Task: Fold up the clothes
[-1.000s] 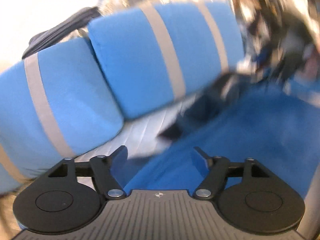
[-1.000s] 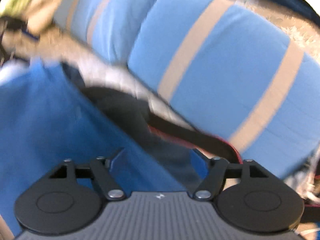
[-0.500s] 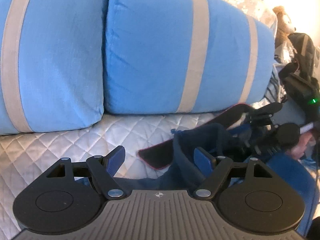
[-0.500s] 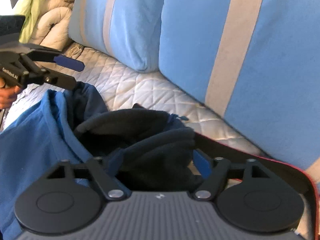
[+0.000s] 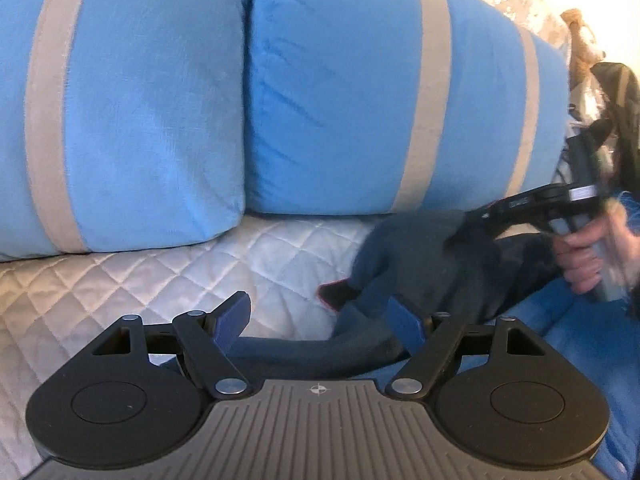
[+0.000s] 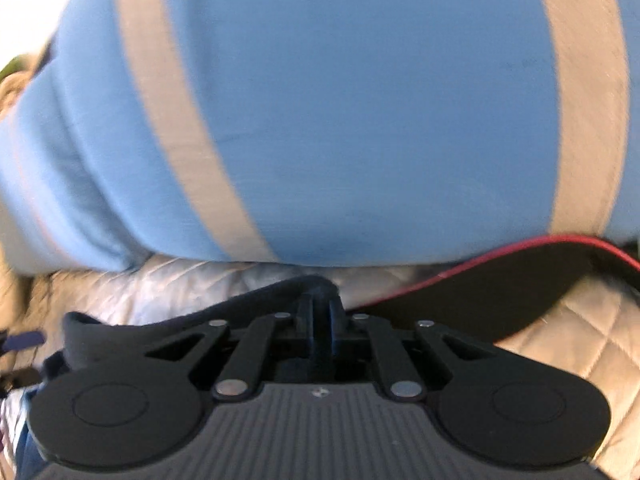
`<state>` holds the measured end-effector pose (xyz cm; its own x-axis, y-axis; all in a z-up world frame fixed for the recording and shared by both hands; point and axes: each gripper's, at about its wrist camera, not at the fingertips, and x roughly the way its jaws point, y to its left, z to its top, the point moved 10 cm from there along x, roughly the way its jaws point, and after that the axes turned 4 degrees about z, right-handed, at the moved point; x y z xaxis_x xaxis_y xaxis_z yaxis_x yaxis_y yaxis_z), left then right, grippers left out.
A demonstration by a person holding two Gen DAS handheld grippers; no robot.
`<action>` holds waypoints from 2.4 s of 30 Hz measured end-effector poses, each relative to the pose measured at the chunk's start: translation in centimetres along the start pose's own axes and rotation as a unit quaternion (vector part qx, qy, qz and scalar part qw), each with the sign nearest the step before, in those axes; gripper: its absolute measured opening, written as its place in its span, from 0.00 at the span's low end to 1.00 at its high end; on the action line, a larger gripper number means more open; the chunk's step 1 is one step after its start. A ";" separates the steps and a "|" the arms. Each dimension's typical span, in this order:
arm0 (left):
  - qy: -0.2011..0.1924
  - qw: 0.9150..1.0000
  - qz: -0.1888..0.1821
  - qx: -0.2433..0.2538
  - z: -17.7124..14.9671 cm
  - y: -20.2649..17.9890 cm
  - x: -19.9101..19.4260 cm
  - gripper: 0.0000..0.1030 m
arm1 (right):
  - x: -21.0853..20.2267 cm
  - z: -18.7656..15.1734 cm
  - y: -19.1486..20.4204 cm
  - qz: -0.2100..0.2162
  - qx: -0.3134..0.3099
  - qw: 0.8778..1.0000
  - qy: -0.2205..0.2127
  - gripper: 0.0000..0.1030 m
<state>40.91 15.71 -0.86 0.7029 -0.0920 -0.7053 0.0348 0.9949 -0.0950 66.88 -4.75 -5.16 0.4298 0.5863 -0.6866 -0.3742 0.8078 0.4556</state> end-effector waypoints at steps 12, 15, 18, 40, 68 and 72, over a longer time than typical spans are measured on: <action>0.067 0.981 -0.149 -0.101 1.3 -1.6 7.1 0.48 | -1.5 0.2 0.4 0.015 -0.017 1.000 -0.003 0.09; 0.067 0.980 -0.110 -0.150 1.9 -0.4 8.7 0.13 | -2.0 0.3 0.7 0.024 -0.030 0.999 -0.007 0.08; 0.040 0.985 -0.056 -0.160 3.2 0.5 9.1 0.11 | -3.2 0.8 1.2 0.036 -0.048 0.998 -0.027 0.03; 0.084 0.985 -0.068 -0.131 0.5 1.9 8.7 0.59 | -0.2 -1.3 2.0 0.060 -0.075 0.994 0.046 0.60; 0.037 0.994 -0.096 0.034 1.7 -0.9 4.7 0.52 | -4.6 -1.2 1.1 0.010 -0.214 0.976 0.036 0.71; 0.057 0.991 -0.082 0.086 -0.2 -1.3 6.9 0.51 | -4.9 -2.1 0.3 0.002 -0.250 0.966 0.057 0.74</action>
<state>45.59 13.80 -5.76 0.5936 -0.2483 -0.7655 0.2703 0.9575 -0.1010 62.93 -7.54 -2.82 0.3447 0.5550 -0.7571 -0.7383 0.6584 0.1465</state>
